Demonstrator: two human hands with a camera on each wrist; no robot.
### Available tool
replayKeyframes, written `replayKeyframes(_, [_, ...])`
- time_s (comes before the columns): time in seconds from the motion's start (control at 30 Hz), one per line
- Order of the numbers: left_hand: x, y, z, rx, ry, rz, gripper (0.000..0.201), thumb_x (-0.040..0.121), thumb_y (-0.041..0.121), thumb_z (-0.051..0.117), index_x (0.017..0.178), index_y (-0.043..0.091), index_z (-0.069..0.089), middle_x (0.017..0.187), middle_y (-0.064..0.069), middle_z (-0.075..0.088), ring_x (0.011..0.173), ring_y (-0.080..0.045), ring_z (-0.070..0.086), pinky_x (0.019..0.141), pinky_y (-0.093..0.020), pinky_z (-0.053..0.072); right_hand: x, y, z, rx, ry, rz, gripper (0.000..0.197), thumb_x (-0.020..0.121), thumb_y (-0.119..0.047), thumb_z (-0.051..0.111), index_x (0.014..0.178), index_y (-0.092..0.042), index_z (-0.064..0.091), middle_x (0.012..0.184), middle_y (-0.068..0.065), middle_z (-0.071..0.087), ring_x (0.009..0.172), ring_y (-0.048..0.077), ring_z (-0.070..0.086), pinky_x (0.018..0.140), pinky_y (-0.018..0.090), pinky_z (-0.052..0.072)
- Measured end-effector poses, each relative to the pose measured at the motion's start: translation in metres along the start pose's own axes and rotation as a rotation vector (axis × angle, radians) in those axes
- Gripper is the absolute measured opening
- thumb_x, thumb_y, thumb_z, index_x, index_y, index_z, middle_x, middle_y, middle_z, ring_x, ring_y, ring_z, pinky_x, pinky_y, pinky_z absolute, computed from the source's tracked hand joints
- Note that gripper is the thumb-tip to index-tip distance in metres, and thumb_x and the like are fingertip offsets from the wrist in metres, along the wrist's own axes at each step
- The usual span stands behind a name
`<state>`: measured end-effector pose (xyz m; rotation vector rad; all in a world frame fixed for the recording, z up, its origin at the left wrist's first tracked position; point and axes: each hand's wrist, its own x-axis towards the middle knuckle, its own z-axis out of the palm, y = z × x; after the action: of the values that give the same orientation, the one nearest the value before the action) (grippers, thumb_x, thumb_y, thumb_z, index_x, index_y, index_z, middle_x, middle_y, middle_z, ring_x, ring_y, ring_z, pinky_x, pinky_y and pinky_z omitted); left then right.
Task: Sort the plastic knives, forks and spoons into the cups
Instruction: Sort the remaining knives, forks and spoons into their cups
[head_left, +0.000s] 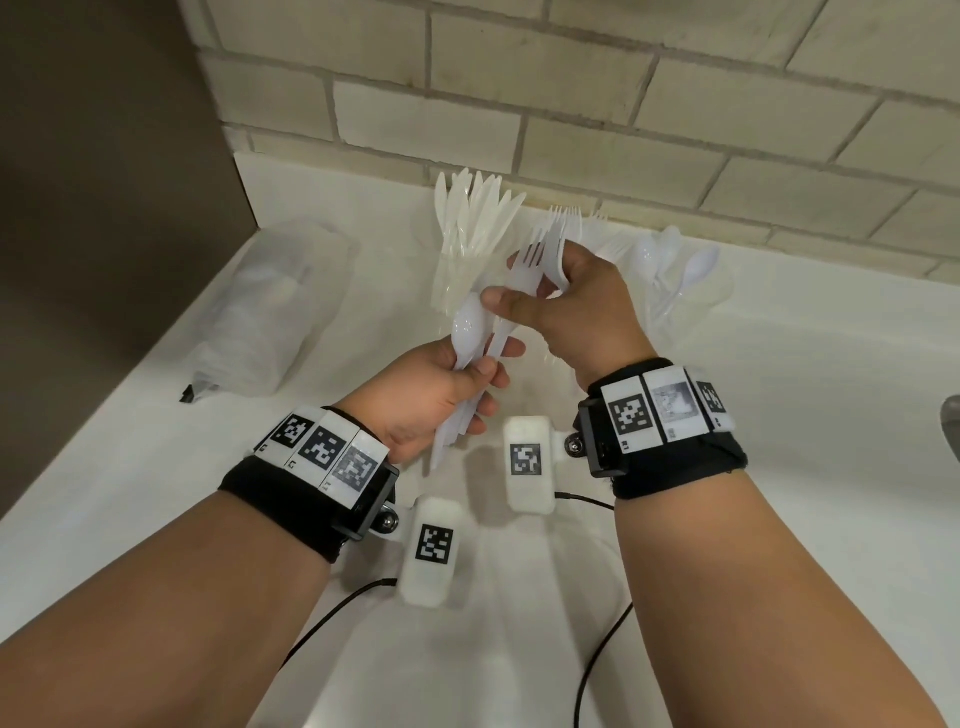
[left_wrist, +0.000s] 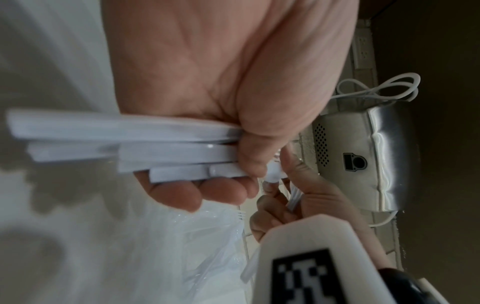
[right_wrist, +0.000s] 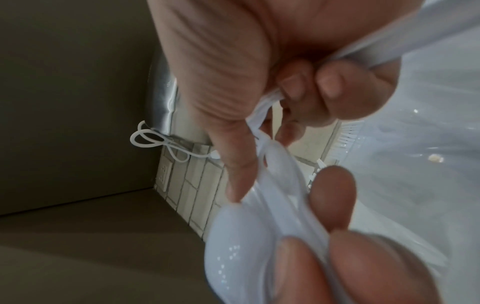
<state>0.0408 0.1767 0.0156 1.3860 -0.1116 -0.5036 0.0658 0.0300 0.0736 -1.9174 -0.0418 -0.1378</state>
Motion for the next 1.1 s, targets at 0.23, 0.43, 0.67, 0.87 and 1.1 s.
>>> replayKeyframes(0.23, [-0.001, -0.005, 0.001, -0.055, -0.054, 0.001, 0.021, 0.095, 0.030, 0.052, 0.104, 0.019, 0.068, 0.082, 0.002, 0.058, 0.069, -0.015, 0.051, 0.068, -0.029, 0.044, -0.001, -0.005, -0.001, 0.041, -0.067, 0.122, 0.014, 0.080, -0.016, 0.075, 0.090, -0.016, 0.065, 0.074, -0.009, 0.065, 0.047, -0.009, 0.056, 0.039, 0.006, 0.036])
replayKeyframes(0.43, [0.001, -0.006, 0.001, -0.175, -0.023, -0.015, 0.033, 0.083, 0.040, 0.054, 0.099, 0.017, 0.071, 0.077, 0.004, 0.062, 0.068, -0.015, 0.051, 0.071, -0.031, 0.039, -0.001, -0.004, 0.005, 0.120, 0.021, 0.105, 0.010, 0.086, -0.017, 0.068, 0.082, -0.022, 0.060, 0.072, -0.010, 0.062, 0.053, -0.003, 0.057, 0.043, 0.011, 0.038])
replayKeyframes(0.67, [-0.001, -0.005, 0.001, -0.209, 0.075, -0.066, 0.021, 0.095, 0.026, 0.054, 0.097, 0.009, 0.065, 0.081, -0.003, 0.057, 0.062, -0.016, 0.053, 0.069, -0.033, 0.040, 0.005, -0.001, 0.006, 0.207, 0.190, 0.094, 0.012, 0.086, -0.024, 0.065, 0.084, -0.015, 0.057, 0.083, 0.001, 0.062, 0.069, 0.014, 0.055, 0.062, 0.029, 0.041])
replayKeyframes(0.87, [-0.001, 0.002, 0.006, -0.097, 0.150, -0.059, 0.016, 0.099, 0.011, 0.044, 0.090, 0.013, 0.057, 0.073, -0.002, 0.053, 0.054, -0.017, 0.048, 0.051, -0.027, 0.043, 0.009, 0.001, 0.003, 0.236, 0.387, 0.018, 0.011, 0.091, -0.031, 0.051, 0.090, -0.021, 0.047, 0.092, 0.008, 0.070, 0.083, 0.024, 0.066, 0.080, 0.044, 0.055])
replayKeyframes(1.1, [0.003, -0.001, -0.001, -0.101, 0.236, -0.049, 0.018, 0.101, 0.021, 0.044, 0.092, 0.012, 0.057, 0.070, -0.001, 0.053, 0.053, -0.016, 0.051, 0.055, -0.029, 0.042, 0.019, 0.014, -0.020, 0.294, 0.429, 0.134, 0.012, 0.100, -0.024, 0.041, 0.107, -0.016, 0.038, 0.101, 0.011, 0.066, 0.054, 0.020, 0.067, 0.050, 0.028, 0.049])
